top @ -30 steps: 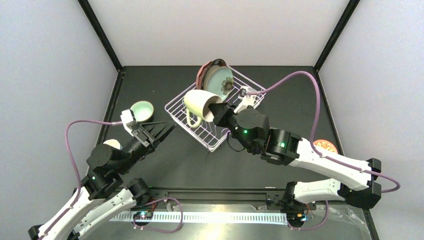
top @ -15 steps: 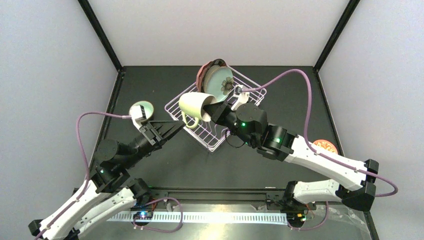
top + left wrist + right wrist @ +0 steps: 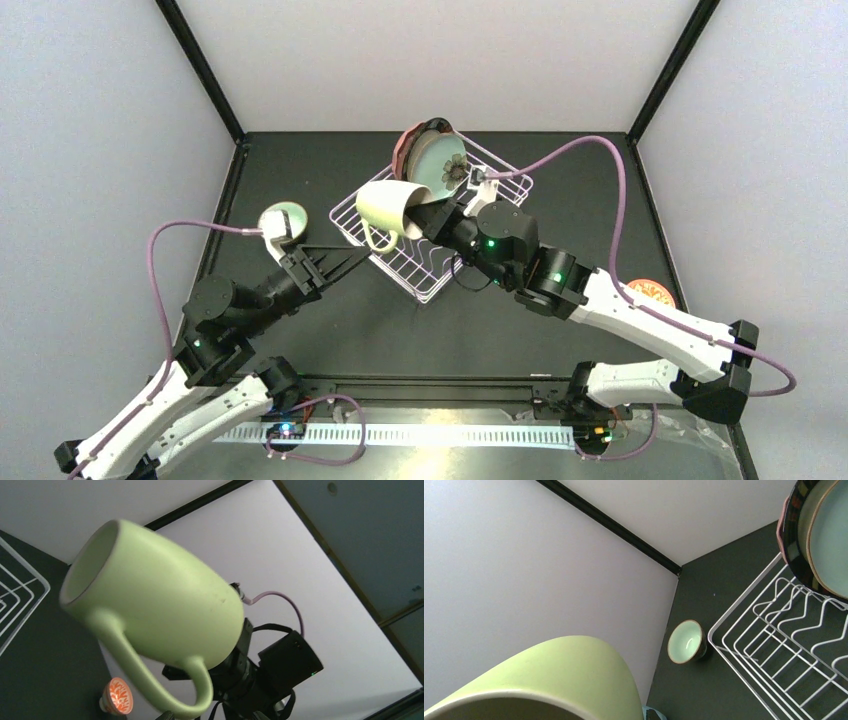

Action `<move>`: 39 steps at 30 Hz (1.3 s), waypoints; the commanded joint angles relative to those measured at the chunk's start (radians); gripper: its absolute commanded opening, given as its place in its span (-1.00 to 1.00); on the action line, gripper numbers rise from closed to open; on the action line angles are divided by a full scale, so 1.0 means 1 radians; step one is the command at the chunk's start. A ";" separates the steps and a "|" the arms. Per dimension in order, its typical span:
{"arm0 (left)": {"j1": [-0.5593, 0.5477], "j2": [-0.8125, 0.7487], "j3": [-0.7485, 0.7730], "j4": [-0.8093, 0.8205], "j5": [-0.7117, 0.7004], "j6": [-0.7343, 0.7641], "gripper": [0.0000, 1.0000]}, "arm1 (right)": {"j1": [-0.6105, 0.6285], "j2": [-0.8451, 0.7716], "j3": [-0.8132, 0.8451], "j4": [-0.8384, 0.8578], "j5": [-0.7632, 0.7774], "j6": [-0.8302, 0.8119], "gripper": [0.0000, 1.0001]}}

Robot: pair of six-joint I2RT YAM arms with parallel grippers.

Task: Load the mixed dishes into the dish rack
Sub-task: Pass from the right arm to the left

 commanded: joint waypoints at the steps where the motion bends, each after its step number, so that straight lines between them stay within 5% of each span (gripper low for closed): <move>1: 0.002 -0.005 0.022 -0.073 0.022 0.038 0.77 | -0.011 -0.027 0.034 0.143 -0.002 0.027 -1.00; 39: 0.002 0.080 0.058 -0.024 0.007 0.074 0.75 | -0.028 -0.032 -0.051 0.237 -0.317 0.087 -1.00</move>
